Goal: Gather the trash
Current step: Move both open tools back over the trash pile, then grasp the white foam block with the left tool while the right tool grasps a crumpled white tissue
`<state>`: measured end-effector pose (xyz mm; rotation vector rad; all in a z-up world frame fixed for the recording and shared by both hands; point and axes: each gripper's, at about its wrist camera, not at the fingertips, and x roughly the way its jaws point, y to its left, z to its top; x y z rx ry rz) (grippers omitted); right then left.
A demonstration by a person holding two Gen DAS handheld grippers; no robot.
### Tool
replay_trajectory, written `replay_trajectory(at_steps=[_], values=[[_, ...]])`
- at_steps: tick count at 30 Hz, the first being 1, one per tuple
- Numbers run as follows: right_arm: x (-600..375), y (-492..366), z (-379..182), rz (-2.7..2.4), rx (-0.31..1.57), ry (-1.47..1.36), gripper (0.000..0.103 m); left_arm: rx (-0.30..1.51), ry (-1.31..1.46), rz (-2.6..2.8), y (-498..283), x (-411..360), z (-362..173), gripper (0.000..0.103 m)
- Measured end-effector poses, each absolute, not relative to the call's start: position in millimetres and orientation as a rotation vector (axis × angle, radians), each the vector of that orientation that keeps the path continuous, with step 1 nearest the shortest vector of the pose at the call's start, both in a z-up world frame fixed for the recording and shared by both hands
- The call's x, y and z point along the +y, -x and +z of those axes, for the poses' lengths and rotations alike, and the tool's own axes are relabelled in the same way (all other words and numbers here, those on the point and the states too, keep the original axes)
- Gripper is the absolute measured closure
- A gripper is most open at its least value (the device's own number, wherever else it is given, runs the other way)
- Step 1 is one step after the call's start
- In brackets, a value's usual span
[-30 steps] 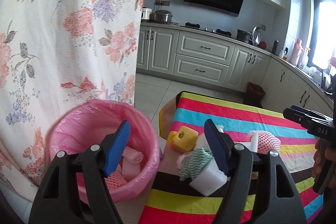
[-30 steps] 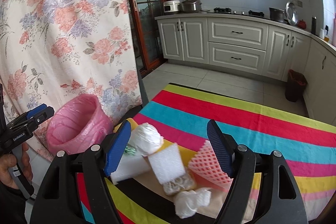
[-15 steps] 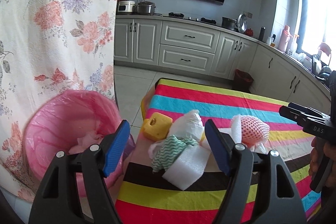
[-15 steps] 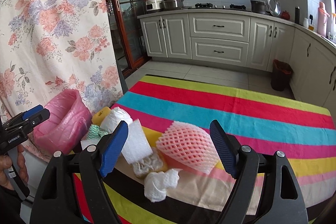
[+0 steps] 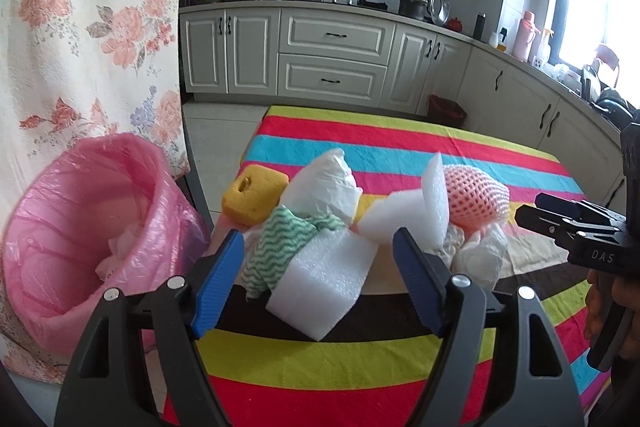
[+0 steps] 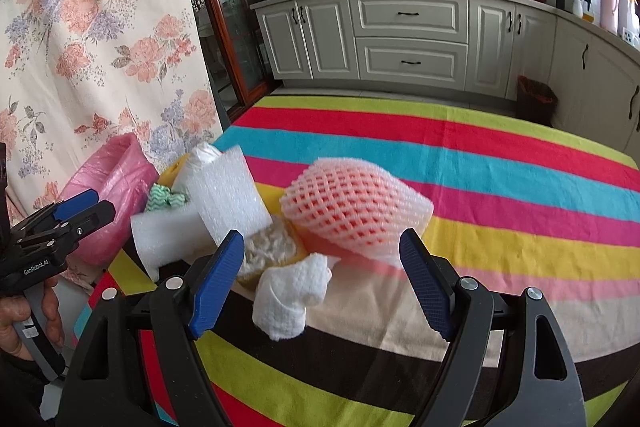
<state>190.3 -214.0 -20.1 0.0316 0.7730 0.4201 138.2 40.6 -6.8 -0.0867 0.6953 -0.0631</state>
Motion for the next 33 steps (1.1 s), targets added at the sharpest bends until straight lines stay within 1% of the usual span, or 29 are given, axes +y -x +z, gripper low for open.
replay_trajectory(at_steps=[10,21,22,26,28,29,31,33], values=[[-204,-190,-46,0.430,0.831,-0.024,0.027,0.773,0.071,-0.079,-151,34,-41,0.029],[-186,-196,-68,0.449,0.899,0.009,0.028,0.828,0.065,-0.095,-161,31,-62,0.030],[-185,-196,-70,0.451,0.905,0.013,0.030,0.830,0.065,-0.097,-161,31,-62,0.030],[-181,-197,-73,0.459,0.920,0.020,0.037,0.842,0.057,-0.108,-162,30,-64,0.042],[-180,-196,-74,0.465,0.926,0.027,0.043,0.848,0.055,-0.114,-160,29,-65,0.044],[-179,-196,-75,0.470,0.930,0.027,0.045,0.848,0.055,-0.114,-160,28,-65,0.044],[-178,-195,-75,0.474,0.937,0.024,0.053,0.852,0.052,-0.122,-158,25,-64,0.044],[-178,-195,-76,0.479,0.939,0.021,0.057,0.854,0.051,-0.136,-154,22,-63,0.044]])
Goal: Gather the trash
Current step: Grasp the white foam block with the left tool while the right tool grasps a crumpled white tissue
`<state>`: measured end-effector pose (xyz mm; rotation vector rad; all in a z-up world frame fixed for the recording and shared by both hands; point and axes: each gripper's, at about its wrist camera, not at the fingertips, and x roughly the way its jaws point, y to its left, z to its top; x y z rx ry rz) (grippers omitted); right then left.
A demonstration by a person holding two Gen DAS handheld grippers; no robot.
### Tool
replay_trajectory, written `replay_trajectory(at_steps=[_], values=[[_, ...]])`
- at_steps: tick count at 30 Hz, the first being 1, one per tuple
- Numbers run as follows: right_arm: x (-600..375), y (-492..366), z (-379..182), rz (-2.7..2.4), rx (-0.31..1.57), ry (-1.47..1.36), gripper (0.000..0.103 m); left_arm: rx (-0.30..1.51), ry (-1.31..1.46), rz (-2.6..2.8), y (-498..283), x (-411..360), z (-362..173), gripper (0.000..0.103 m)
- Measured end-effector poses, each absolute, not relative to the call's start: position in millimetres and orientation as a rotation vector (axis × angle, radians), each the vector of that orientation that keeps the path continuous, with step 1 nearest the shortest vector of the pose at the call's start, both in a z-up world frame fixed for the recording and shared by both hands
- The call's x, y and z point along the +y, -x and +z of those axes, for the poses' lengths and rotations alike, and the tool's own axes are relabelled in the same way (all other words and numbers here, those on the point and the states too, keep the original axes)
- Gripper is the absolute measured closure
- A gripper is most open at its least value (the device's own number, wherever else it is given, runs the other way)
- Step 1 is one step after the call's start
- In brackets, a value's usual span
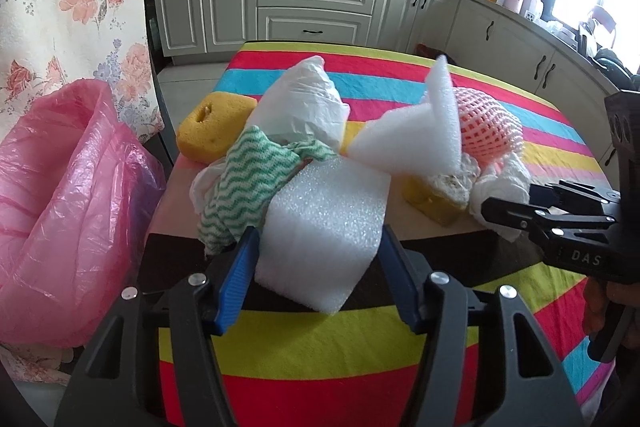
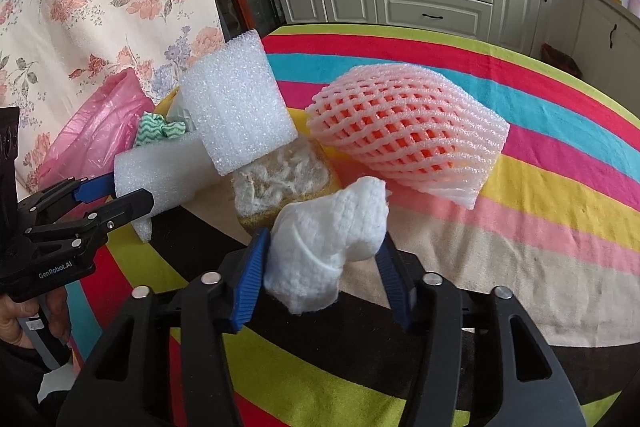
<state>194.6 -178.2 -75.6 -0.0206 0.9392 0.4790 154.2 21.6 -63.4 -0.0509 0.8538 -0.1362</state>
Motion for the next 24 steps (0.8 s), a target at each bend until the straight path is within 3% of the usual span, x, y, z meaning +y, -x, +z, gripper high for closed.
replay_trajectory(at_steps=[3,14,18,24], values=[[-178,-193,-74,0.486,0.938,0.020,0.062,0.861,0.045,-0.153,-150,16,-64,0.044],[-185,-186,-71,0.470,0.936,0.015,0.063,0.869,0.030,-0.195,-139,10,-63,0.043],[-186,-184,-68,0.471,0.927,0.016,0.063,0.878,0.022,-0.203,-138,6,-65,0.051],[-189,-178,-59,0.469,0.906,0.012,0.064,0.863,0.037,-0.198,-134,8,-58,0.053]])
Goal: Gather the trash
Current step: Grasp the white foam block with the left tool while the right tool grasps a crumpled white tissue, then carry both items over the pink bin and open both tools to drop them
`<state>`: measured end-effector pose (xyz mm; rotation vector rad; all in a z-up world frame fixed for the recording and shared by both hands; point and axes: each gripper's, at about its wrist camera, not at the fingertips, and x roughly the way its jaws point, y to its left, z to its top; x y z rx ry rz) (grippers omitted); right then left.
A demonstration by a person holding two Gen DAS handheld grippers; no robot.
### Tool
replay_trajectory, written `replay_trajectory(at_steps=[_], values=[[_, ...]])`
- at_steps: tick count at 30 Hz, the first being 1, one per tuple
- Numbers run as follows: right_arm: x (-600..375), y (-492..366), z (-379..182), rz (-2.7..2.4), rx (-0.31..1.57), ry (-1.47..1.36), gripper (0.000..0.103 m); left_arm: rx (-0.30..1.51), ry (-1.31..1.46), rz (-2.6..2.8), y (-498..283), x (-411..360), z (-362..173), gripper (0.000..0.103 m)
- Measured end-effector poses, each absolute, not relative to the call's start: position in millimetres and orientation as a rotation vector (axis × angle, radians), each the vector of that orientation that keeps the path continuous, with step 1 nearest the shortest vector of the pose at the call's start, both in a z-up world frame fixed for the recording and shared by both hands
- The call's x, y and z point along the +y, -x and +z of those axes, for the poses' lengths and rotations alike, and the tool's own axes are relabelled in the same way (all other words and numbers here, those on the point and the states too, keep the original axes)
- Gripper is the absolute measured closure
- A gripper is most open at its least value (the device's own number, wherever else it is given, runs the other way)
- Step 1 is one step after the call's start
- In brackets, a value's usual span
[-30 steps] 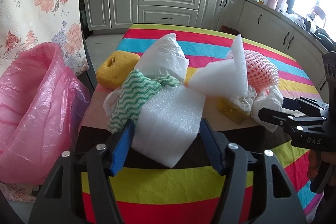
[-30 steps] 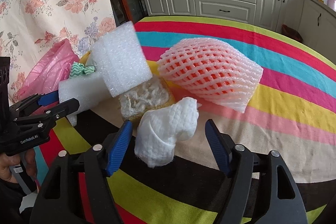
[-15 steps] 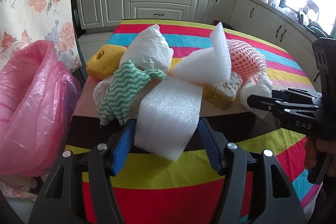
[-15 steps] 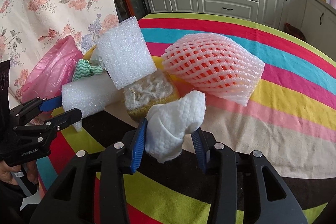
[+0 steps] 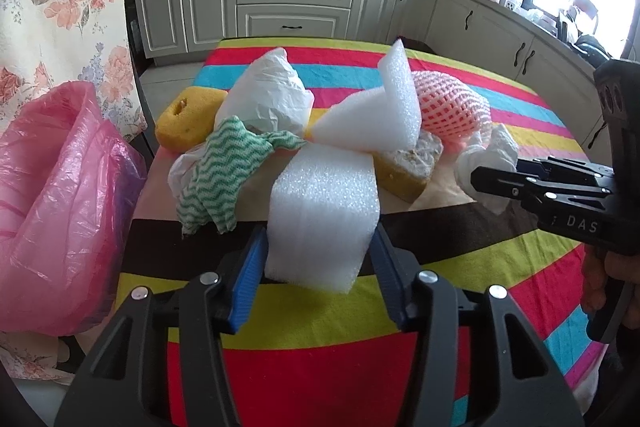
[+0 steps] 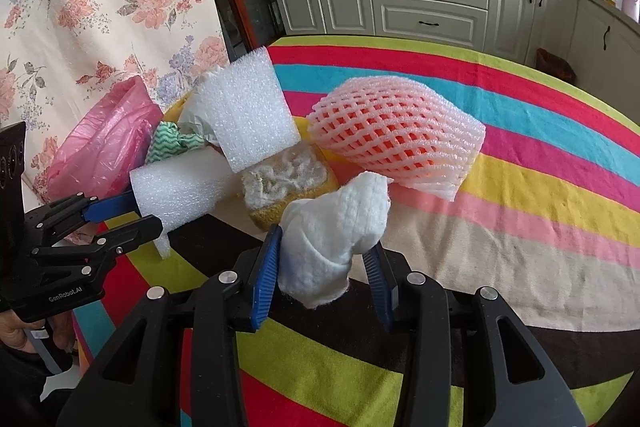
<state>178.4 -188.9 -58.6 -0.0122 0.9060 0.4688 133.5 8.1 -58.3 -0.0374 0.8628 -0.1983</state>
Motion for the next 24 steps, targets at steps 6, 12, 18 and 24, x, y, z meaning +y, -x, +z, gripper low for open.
replay_trajectory(at_steps=[6,12,18,24], values=[[-191,-173,-40,0.471,0.867,0.008,0.064,0.811,0.065,-0.196,-123,17,-36,0.053],[-190,-169,-22,0.480,0.831,0.006,0.064,0.760,0.080,-0.205,-111,23,-14,0.053],[-183,-168,-9,0.490,0.804,0.011,0.064,0.715,0.092,-0.171,-106,36,3,0.053],[-175,-167,8,0.504,0.769,0.018,0.064,0.657,0.122,-0.105,-98,65,25,0.053]])
